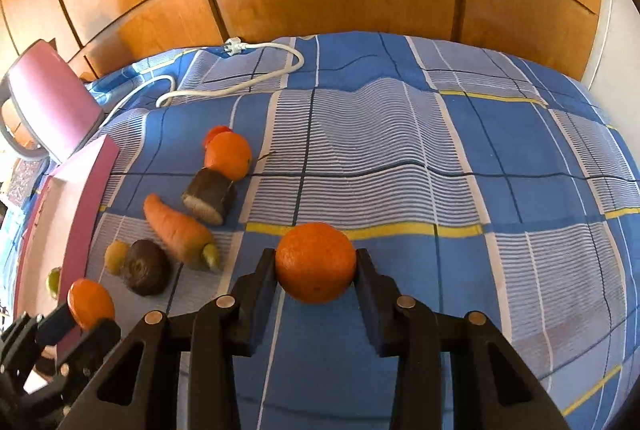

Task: Organize fruits
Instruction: 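Grasp a large orange with the left tool while the right tool grasps another orange, then carry both oranges over the tray and open both tools to release them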

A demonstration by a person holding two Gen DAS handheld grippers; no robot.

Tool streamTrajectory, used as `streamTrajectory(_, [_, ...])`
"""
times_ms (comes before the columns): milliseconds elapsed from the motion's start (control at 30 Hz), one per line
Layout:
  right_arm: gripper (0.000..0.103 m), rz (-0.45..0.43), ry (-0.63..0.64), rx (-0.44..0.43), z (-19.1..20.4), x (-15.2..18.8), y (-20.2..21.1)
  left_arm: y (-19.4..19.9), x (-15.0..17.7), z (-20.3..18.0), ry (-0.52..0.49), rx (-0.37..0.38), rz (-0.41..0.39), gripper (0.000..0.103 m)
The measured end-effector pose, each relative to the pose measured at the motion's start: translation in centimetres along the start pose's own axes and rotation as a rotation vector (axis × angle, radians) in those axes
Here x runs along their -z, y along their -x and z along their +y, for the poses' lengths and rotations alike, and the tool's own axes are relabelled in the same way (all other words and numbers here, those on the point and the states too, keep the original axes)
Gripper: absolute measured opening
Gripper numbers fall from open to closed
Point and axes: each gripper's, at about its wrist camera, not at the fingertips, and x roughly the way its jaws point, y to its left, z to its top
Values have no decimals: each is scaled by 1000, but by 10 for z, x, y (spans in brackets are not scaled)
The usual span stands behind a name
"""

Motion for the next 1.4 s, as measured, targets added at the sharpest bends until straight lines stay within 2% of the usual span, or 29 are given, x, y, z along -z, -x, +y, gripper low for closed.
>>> streamTrajectory(433, [38,-34,50,-43,23,15,27,25,5,8,30,-14,-45,39])
streamTrajectory(767, [38,-52,109,-132,56,14,44,47,4,35,95,-40,-86,39])
streamTrajectory(933, [38,-30,160,-196,84,11,45,58,1,65,156,-88,-113,39])
streamTrajectory(1133, [38,-13,226,-282,126,4,42,64,4,110,250,-182,-121,39])
streamTrajectory(1400, [38,9,331,-329,187,-2,28,61,15,157,337,-288,-102,40])
